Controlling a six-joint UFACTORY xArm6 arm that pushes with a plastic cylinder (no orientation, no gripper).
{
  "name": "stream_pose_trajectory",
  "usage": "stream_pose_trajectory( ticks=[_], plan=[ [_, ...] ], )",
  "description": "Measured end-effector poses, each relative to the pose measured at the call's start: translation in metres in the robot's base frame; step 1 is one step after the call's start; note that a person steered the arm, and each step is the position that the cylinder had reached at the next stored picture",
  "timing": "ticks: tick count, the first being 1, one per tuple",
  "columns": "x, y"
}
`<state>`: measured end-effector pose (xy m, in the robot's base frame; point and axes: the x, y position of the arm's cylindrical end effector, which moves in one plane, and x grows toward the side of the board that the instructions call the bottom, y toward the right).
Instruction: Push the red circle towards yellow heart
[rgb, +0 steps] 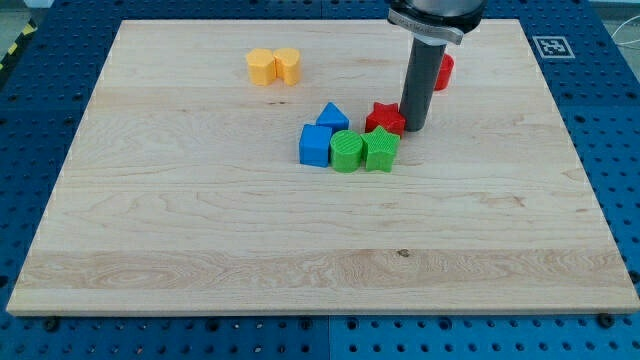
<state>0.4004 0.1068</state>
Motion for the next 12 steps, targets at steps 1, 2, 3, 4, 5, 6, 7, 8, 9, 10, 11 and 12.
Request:
stream_pose_trajectory(
  ticks=[1,2,3,4,5,6,7,8,9,10,11,12],
  plan=[
    [-0.014,0.037],
    [-0.045,0.054],
    [-0.093,0.054],
    [-0.115,0.055],
    [-0.128,0.108],
    [-0.165,0.112],
    [-0.171,0.08],
    [-0.152,0.055],
    [-0.126,0.029],
    [-0.097,0.003],
    [-0.118,-0.012],
    [-0.129,-0.046]
  ],
)
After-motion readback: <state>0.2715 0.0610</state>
